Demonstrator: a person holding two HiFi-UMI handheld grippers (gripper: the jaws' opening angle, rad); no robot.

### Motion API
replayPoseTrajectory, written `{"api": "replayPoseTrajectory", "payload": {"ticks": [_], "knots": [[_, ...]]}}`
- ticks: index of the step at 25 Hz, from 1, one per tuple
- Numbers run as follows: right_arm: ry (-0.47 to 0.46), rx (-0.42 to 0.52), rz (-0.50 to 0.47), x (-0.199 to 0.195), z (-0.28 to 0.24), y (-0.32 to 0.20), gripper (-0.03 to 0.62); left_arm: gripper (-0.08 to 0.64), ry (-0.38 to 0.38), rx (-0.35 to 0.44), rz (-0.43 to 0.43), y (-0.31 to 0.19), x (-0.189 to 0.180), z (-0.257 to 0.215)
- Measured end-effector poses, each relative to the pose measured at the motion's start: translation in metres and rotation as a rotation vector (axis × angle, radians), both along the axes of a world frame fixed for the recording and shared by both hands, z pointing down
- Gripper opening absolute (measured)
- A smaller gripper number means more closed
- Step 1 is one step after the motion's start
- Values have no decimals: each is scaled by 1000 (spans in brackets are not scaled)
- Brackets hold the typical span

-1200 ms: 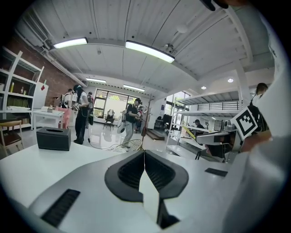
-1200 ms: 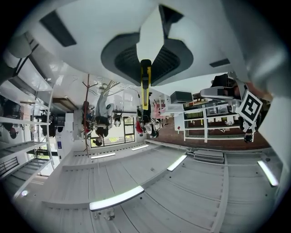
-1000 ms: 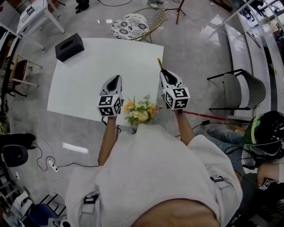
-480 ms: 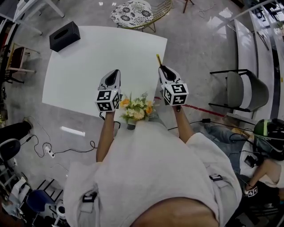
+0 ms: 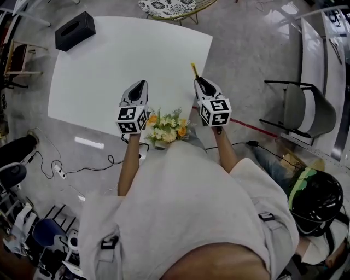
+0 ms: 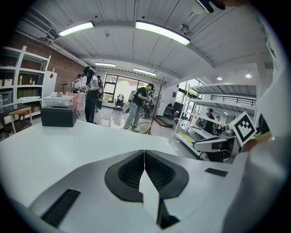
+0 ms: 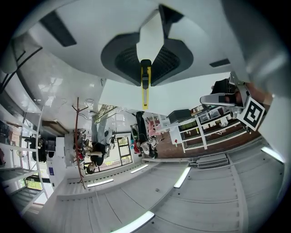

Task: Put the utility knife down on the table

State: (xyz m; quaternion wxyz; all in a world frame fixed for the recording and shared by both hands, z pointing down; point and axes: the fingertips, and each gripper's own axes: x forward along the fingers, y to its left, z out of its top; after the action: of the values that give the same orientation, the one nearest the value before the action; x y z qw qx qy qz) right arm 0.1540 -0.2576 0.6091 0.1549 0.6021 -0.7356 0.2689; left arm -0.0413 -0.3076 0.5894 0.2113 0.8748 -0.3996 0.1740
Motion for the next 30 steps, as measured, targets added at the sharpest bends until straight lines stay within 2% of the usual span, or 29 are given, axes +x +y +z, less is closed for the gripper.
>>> {"api": "replayPoseTrajectory", "payload": {"ticks": [9,17,30], "knots": [[-13,-69,-31,-5,32,2,83,21,-18,-34,-21,3,-3,15],[13,-91,-57,-2,51,-29,83,21,-32,-41,-23,2,-4,19],[56,-52,-77,6,42,-96,83,21,-41,-62,-28,6,-8,24]]}}
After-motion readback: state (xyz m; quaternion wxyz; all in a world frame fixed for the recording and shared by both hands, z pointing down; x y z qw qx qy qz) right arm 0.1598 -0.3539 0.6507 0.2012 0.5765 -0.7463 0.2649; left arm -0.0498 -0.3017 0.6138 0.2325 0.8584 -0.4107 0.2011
